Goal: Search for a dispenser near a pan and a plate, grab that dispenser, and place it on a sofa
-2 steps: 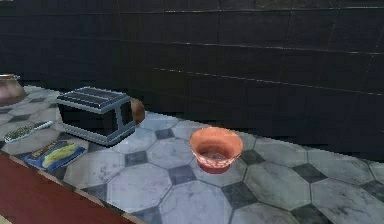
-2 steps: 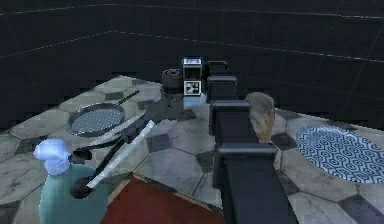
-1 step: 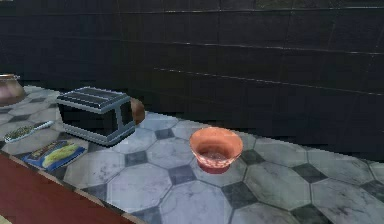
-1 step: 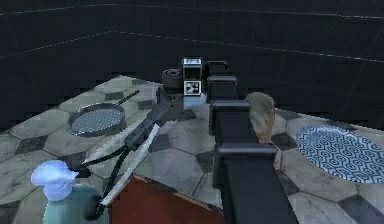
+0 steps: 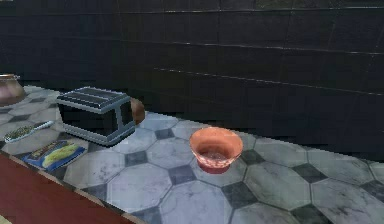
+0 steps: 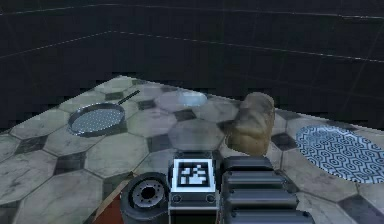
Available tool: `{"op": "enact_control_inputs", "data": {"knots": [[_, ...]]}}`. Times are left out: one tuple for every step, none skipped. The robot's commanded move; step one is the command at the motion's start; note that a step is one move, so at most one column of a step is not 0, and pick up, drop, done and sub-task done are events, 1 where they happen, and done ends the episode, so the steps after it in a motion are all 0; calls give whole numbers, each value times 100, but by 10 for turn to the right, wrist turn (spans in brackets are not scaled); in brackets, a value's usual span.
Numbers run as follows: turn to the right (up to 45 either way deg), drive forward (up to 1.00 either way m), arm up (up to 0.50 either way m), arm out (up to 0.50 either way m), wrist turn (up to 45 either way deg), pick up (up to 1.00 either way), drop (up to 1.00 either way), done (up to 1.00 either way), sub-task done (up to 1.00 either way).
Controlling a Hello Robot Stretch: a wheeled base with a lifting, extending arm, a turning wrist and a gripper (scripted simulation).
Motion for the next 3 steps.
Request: {"op": "enact_control_inputs", "data": {"knots": [[-450,0,0,0,0,0,0,0,0],[-450,0,0,0,0,0,0,0,0],[-30,0,0,0,0,0,0,0,0]]}}
